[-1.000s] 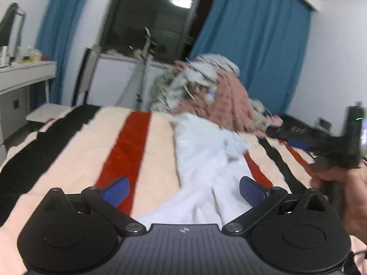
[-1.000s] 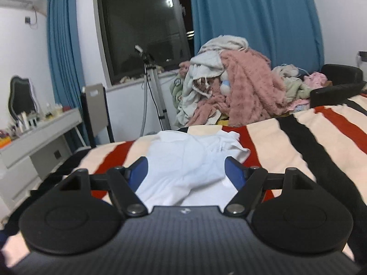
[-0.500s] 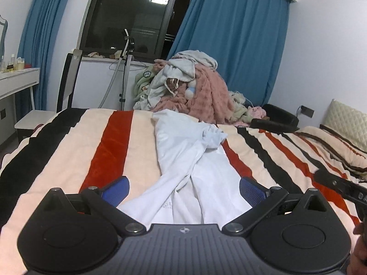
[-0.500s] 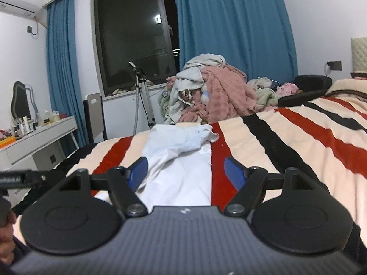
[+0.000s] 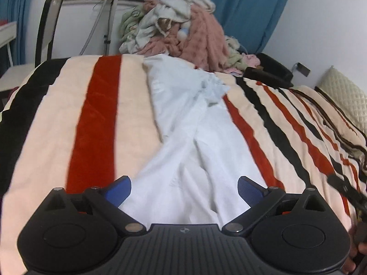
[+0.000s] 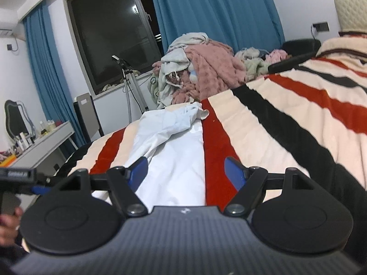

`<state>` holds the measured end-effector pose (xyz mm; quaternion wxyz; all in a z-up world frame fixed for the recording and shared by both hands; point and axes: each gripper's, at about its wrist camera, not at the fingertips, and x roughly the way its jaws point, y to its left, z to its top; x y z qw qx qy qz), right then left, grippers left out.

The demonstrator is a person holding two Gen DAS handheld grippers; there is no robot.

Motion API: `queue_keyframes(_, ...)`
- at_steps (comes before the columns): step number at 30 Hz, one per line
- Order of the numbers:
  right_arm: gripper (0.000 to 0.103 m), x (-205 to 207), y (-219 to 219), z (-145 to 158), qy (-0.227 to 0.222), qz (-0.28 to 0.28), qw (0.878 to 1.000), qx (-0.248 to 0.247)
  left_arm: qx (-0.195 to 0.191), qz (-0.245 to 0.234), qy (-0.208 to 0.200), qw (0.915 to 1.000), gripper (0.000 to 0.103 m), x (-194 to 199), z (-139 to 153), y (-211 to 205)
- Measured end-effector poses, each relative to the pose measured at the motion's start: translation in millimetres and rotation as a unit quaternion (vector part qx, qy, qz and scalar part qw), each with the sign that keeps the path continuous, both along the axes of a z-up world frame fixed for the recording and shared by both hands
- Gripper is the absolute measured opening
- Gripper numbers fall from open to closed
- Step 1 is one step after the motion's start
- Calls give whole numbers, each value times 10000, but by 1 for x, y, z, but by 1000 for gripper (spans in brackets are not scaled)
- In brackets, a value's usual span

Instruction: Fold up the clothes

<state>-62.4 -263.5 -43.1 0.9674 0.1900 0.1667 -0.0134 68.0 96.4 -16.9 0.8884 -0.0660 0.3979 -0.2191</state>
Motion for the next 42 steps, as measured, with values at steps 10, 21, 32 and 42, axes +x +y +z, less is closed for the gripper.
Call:
queue_keyframes(10, 75, 9, -6, -9, 257, 25, 9991, 346, -91, -597, 1543, 9862, 85, 67, -73, 68)
queue_keyframes(21, 75, 10, -11, -14, 381, -9, 9974, 618, 1052, -1705, 1263, 9716, 4, 41, -46, 41)
queue_keyframes(32, 76, 0, -24, -9, 256, -52, 9958, 881, 650, -1928, 902, 9749, 3, -42, 35, -58)
queue_keyframes(42, 76, 2, -37, -17, 448, 0, 9911, 1257, 471, -1810, 1568, 9698, 4, -56, -64, -122)
